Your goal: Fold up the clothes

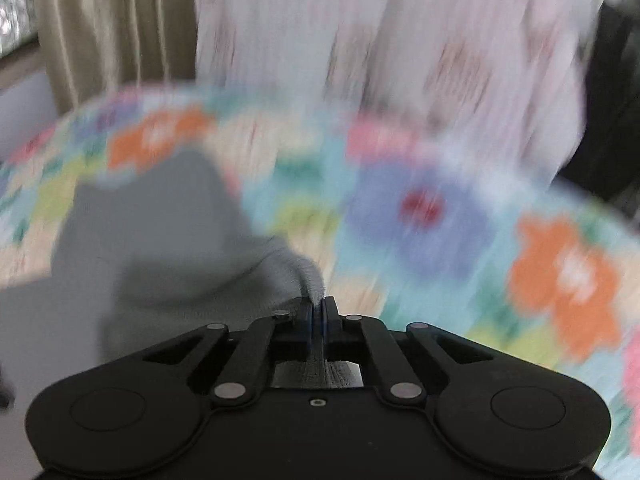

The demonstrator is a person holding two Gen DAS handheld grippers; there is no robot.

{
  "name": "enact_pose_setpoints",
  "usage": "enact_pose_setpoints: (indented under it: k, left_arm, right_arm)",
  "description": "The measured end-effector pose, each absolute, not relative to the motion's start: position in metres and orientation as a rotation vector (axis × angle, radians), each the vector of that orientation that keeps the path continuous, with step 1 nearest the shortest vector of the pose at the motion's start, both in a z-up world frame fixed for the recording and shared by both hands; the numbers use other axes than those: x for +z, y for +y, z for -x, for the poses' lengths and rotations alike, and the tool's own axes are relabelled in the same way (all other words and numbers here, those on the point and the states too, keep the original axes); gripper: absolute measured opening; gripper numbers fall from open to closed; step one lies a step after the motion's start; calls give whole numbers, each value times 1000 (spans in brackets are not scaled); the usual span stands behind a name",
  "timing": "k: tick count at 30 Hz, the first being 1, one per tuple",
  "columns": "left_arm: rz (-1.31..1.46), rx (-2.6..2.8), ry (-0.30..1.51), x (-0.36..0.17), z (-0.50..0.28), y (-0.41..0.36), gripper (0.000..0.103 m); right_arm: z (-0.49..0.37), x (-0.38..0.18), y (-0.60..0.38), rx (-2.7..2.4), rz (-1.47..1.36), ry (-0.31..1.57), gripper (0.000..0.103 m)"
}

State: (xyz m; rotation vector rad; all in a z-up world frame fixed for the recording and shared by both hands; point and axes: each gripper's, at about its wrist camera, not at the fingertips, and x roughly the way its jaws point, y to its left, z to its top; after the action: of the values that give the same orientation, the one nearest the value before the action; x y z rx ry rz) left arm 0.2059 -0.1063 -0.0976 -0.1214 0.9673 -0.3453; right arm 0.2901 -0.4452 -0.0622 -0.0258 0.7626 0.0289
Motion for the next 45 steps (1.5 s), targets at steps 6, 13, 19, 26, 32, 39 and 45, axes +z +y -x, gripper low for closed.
enact_pose_setpoints:
  k: [6,13,19,26,32,39,45]
  left_arm:
    - [133,-267,1000,-96,-189,-87,57]
    - [210,-143,1041,-98,-151,-56,66]
    - [249,-60,1027,-95,-105,-29,66]
    - [450,63,1002,-84,-53,30,69]
    - [677,84,980,-92,-16,68,69]
    - [732,119,973,-111,-17,69,70]
    - [700,135,954,-108,-20,66,70]
  right_arm:
    - [-288,-65,-448,-68,114,810,26]
    - [-174,-83,-435,292,-217,830,24]
    - [-149,-116,-470,-40,-95,883,0]
    - [-105,-104,-485,-143,-249,839,51]
    - [-93,-142,-498,30,-731,805,55]
    - [-129,-154,-519,-56,-922,660,57]
    - [-154,-118,-526,-148,-656,607,19]
